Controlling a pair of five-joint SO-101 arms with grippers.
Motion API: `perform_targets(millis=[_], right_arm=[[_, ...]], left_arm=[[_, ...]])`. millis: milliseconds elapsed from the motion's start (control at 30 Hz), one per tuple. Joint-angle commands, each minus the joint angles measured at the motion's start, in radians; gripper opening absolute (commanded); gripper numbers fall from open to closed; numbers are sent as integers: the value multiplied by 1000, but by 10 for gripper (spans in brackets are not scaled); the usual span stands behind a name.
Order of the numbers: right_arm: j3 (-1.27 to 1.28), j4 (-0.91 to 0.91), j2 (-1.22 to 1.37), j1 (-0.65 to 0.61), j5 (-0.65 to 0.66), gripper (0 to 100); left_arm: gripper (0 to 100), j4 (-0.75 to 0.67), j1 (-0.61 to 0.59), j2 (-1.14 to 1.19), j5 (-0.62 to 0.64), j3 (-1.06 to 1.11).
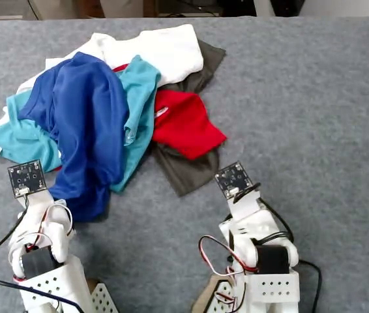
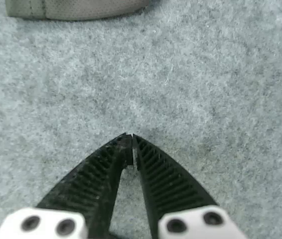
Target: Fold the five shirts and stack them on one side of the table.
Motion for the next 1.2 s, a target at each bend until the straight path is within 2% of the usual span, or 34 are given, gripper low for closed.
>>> perform_targets(millis=[0, 300, 467, 667, 733, 867, 967, 1167], right_arm=[[2, -15, -108, 13, -5, 5], [2, -15, -108, 13, -5, 5], [2, -15, -108, 13, -5, 5], [2, -15, -108, 13, -5, 5], [2, -15, -108, 13, -5, 5], [2, -15, -108, 8, -8, 5], [2, -15, -108, -45, -8, 6], [2, -69, -110, -133, -3, 6]], left_arm=[[19, -11, 0, -2, 2, 11], [19, -9, 0, -1, 2, 11], [19, 60, -2, -8, -2, 11], [19, 58, -11, -8, -8, 8], [19, 63, -20, -8, -58, 6], [19, 64, -117, -8, -176, 8], [19, 64, -169, -8, -176, 9], [19, 55, -195, -10, -78, 9]])
